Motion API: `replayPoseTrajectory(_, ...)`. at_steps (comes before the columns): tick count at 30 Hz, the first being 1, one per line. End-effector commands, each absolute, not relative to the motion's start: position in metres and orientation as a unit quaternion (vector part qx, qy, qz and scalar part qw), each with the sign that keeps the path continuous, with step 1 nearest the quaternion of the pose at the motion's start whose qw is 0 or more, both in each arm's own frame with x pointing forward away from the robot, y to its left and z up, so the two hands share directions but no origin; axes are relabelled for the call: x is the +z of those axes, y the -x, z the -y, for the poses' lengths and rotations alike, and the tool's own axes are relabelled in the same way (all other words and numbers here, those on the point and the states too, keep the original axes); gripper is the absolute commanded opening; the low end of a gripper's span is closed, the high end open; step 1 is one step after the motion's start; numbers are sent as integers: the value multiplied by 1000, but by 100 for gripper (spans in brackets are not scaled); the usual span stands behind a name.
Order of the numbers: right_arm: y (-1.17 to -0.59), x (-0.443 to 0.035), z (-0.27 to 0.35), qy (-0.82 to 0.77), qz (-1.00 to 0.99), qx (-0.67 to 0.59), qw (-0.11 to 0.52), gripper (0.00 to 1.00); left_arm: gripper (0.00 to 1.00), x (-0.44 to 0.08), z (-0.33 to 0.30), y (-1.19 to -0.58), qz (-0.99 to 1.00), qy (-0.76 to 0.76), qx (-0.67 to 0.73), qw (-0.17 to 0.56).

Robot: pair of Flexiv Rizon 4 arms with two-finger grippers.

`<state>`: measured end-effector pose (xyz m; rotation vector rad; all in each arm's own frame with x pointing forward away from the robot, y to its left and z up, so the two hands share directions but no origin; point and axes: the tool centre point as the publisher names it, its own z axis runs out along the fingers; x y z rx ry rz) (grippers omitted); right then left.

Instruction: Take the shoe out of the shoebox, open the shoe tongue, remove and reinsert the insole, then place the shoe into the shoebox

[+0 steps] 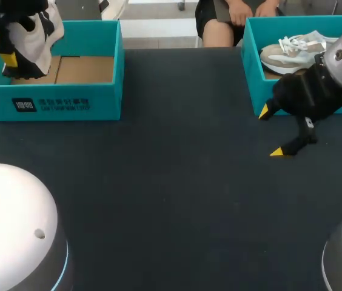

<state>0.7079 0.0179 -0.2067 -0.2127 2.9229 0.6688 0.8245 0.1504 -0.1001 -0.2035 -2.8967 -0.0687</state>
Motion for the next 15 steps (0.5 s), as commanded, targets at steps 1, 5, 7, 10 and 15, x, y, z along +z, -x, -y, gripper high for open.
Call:
replayPoseTrajectory(1, -708, -207, -19, 70, -970, 221, 68, 100, 0, -100, -150, -822, 991, 70, -25, 115)
replayPoseTrajectory(5, -708, -207, -19, 70, -970, 221, 68, 100, 0, -100, -150, -822, 991, 70, -25, 115)
replayPoseTrajectory(7, -708, -207, -19, 70, -970, 221, 68, 100, 0, -100, -150, -822, 991, 70, -25, 115)
replayPoseTrajectory(10, -708, -207, -19, 70, -970, 221, 68, 100, 0, -100, -150, -822, 991, 70, -25, 115)
replayPoseTrajectory(15, -708, -207, -19, 70, -970, 221, 68, 100, 0, -101, -188, -866, 991, 66, -7, 118)
